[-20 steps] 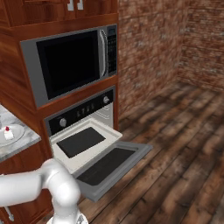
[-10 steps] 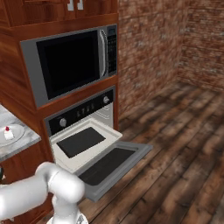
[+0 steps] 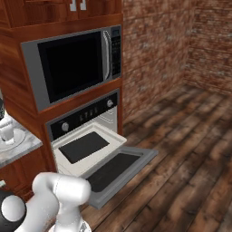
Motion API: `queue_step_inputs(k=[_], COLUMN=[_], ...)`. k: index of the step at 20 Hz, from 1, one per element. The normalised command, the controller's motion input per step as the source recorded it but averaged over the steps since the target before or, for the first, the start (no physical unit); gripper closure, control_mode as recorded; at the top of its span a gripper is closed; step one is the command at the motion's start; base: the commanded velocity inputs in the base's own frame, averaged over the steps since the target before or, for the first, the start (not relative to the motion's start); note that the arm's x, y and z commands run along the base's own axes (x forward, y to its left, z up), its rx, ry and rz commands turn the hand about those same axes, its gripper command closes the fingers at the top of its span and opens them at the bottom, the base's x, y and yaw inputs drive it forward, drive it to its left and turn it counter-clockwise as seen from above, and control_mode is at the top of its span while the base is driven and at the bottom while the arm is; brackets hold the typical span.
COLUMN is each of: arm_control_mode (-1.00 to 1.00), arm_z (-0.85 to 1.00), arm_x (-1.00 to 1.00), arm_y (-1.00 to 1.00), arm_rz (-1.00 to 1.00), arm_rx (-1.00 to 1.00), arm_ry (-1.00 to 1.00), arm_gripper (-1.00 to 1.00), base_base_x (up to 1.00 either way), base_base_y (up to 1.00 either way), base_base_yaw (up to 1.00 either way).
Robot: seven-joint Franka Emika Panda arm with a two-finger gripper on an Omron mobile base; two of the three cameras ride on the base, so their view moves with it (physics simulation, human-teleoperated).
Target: Take the baked cake out of the oven and place it on the plate for cooling. Then close the oven door.
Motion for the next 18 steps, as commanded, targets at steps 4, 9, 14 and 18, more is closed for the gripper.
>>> queue_step_inputs(k=[4, 9, 14, 18], arm_control_mode=[-1.0, -1.0, -1.0, -1.0], arm_z=[0.01, 0.0, 0.0, 0.0], arm_x=[0.02, 0.25, 0.38, 0.46], arm_y=[-1.0, -1.0, -1.0, -1.0], arm_rz=[-0.01, -0.04, -0.04, -0.02], arm_rx=[0.01, 0.0, 0.0, 0.0], arm_ry=[-0.05, -0.04, -0.03, 0.0], arm_gripper=[-1.0, -1.0, -1.0, -1.0], base_base_x=[0.0, 0.0, 0.0, 0.0], base_base_y=[0.0, 0.0, 0.0, 0.0], base_base_yaw=[0.0, 0.0, 0.0, 0.0])
